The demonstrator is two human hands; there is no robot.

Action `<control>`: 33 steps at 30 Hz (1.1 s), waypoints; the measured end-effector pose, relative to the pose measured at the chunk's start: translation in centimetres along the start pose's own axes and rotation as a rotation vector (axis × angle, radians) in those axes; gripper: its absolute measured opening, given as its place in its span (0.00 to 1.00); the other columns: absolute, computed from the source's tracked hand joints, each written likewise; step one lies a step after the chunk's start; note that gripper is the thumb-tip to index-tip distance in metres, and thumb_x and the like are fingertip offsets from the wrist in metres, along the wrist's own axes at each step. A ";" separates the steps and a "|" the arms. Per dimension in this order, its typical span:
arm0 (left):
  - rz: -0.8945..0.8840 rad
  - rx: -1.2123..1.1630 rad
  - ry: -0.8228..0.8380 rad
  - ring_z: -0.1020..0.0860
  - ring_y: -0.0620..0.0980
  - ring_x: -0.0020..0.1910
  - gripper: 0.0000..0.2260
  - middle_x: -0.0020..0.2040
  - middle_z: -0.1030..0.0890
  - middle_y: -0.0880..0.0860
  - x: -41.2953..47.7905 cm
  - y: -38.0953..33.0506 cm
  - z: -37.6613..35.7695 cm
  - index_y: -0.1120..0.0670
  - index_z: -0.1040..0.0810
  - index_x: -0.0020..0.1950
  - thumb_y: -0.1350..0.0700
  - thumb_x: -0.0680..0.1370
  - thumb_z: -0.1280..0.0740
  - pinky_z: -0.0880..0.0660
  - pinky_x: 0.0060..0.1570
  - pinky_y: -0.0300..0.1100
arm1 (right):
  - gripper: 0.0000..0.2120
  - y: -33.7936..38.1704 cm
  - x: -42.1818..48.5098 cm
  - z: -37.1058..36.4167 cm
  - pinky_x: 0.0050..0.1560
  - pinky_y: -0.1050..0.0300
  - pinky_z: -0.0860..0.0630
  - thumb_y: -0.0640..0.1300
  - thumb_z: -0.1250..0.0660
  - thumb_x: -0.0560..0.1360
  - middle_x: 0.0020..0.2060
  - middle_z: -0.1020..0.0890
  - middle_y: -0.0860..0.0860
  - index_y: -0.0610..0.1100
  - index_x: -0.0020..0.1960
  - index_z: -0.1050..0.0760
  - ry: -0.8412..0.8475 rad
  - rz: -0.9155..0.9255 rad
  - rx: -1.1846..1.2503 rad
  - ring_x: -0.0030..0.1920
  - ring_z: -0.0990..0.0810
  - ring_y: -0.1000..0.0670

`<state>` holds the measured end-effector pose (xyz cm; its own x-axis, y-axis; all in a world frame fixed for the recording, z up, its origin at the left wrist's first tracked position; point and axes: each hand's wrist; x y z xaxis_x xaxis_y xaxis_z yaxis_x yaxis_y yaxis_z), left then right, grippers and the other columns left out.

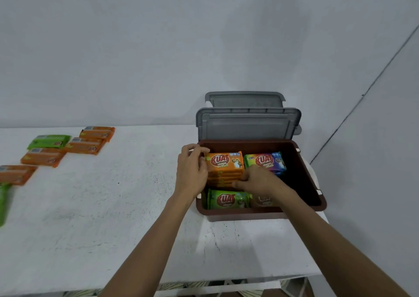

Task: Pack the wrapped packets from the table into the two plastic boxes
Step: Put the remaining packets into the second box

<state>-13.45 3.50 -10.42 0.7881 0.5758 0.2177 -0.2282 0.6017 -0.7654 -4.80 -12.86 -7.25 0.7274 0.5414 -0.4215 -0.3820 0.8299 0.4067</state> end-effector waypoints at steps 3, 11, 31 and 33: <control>-0.025 -0.045 0.084 0.34 0.48 0.69 0.14 0.72 0.38 0.51 -0.5 1.4 1.2 0.48 0.30 0.68 0.52 0.82 0.41 0.30 0.62 0.42 | 0.19 1.6 -0.7 1.9 0.47 0.52 0.21 0.57 0.33 0.77 0.46 0.17 0.45 0.41 0.53 0.21 -0.050 0.011 -0.025 0.43 0.19 0.48; 0.050 0.098 0.350 0.26 0.48 0.60 0.21 0.66 0.27 0.50 -0.5 9.9 10.4 0.46 0.35 0.72 0.45 0.80 0.39 0.27 0.60 0.45 | 0.21 10.8 0.6 2.2 0.50 0.50 0.22 0.62 0.35 0.75 0.51 0.18 0.49 0.48 0.59 0.23 -0.243 0.122 -0.119 0.48 0.21 0.49; 0.444 0.577 0.031 0.29 0.58 0.64 0.17 0.67 0.28 0.55 0.1 32.3 37.8 0.49 0.26 0.65 0.46 0.78 0.38 0.32 0.62 0.51 | 0.26 43.8 12.1 -15.8 0.59 0.51 0.26 0.59 0.36 0.78 0.68 0.25 0.50 0.51 0.73 0.32 0.003 0.576 -0.242 0.64 0.25 0.47; 0.521 0.606 0.013 0.33 0.59 0.67 0.18 0.70 0.32 0.55 -0.2 33.5 39.0 0.47 0.29 0.67 0.47 0.78 0.38 0.36 0.66 0.53 | 0.25 46.1 13.1 -17.4 0.59 0.51 0.26 0.58 0.37 0.78 0.66 0.24 0.49 0.48 0.71 0.30 0.010 0.610 -0.267 0.64 0.25 0.47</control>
<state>-43.55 45.15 -12.46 0.5006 0.8613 -0.0873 -0.8367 0.4556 -0.3039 -22.80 34.79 -8.11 0.3314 0.9247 -0.1876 -0.8526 0.3786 0.3601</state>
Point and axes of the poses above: each hand's wrist, its own x-axis towards the middle knuckle, its own z-axis out of the back of the hand, y = z × x
